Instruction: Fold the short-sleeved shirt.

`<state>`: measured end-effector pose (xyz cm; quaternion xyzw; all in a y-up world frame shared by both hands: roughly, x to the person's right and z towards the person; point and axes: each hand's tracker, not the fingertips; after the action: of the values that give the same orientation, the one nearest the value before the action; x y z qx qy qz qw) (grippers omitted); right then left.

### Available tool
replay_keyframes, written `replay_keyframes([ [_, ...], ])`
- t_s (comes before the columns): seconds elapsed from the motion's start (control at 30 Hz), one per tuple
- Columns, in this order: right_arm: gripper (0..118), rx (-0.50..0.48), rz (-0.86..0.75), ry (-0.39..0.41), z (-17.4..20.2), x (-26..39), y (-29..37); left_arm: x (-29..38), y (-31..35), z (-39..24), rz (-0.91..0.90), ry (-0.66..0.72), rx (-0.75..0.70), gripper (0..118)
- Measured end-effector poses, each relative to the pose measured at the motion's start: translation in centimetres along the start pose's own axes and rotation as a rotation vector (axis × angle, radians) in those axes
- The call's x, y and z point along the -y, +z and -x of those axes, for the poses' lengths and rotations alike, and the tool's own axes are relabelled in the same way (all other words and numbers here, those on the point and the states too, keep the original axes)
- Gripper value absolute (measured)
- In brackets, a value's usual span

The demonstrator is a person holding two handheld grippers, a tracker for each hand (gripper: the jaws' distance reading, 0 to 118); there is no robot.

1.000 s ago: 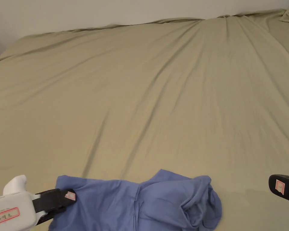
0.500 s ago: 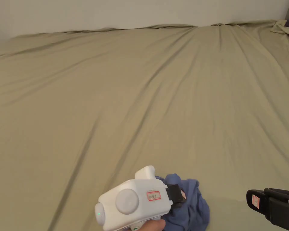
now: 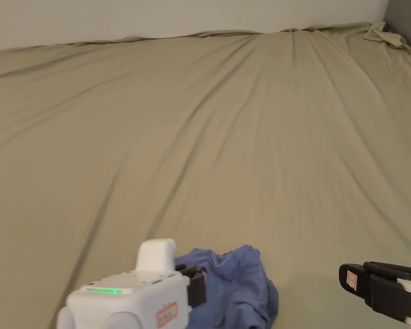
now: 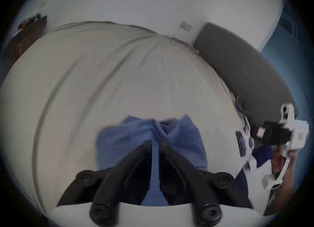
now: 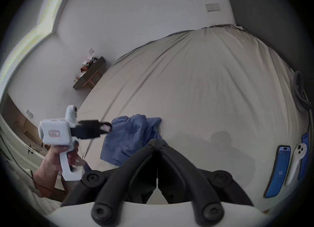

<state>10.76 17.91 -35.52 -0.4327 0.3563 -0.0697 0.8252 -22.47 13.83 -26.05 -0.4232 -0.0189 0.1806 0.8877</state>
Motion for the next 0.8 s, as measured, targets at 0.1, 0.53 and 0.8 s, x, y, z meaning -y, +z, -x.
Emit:
replay_keyframes([
  [0.1, 2, 0.029, -0.014, 0.002, 0.1, -0.2, 0.4, 1.4, -4.4, -3.9, 0.118, -0.056, 0.139, 9],
  [0.53, 2, -0.013, -0.154, -0.009, -0.5, -1.5, 4.3, 0.0, -7.0, -11.8, 0.152, -0.133, 0.41, 9],
  [0.8, 2, -0.237, 0.065, 0.046, 1.9, -1.3, -4.7, 0.1, 2.5, 5.2, 0.044, 0.189, 0.204, 9],
])
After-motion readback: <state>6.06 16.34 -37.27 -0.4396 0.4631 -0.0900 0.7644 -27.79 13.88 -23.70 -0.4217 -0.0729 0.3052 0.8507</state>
